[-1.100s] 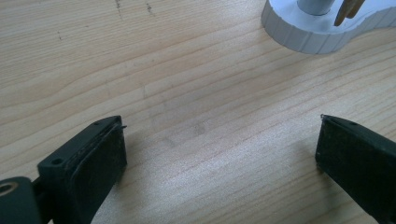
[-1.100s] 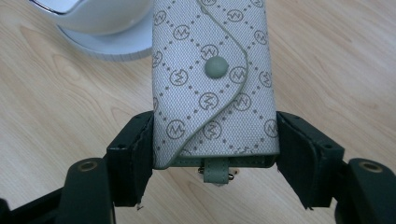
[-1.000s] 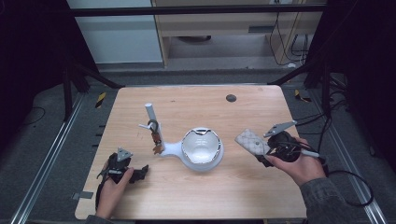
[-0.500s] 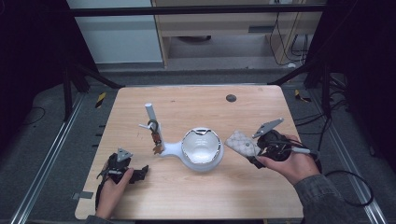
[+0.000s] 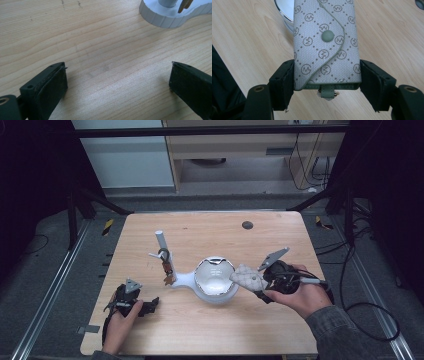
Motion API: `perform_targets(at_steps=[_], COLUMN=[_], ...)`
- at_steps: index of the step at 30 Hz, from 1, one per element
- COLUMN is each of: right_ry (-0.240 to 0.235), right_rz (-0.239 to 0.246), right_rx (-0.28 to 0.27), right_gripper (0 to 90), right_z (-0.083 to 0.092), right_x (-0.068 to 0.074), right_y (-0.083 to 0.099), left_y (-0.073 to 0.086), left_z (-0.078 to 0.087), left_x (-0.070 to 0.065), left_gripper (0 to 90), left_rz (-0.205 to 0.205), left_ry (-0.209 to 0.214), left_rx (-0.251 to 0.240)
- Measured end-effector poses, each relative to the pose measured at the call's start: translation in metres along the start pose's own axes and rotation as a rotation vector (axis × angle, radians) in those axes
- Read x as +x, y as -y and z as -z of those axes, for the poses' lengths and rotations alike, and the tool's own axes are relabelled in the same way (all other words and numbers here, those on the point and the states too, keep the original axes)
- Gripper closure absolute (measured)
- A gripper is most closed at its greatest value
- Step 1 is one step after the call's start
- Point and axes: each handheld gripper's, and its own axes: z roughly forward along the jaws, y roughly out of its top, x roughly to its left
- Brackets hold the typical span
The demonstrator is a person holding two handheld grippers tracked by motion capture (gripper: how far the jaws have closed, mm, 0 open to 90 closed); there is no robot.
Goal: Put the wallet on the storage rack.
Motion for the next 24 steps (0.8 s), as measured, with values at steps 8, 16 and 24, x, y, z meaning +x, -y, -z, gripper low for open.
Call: perform_targets(at_steps=[8,16,24], right_ry=[-0.020,-0.047,-0.054], right_rz=[0.030,0.062,0.086], right_rx=[0.019,0.068,0.105], right_gripper=[32.1,32.1,32.0], right_z=[-0.010,-0.031,-0.046], right_x=[0.008,0.020,0.025], right_y=[-0.016,-0.043,-0.057], left_y=[0.000,0.000,0.000], left_z=[0.000,0.000,0.000], left_x=[0.000,0.000,0.000], left_gripper=[0.9,0.9,0.8], left_rz=[0.000,0.001,0.000], left_ry=[0.000,0.000,0.000], left_rx=[0.002,0.000,0.001])
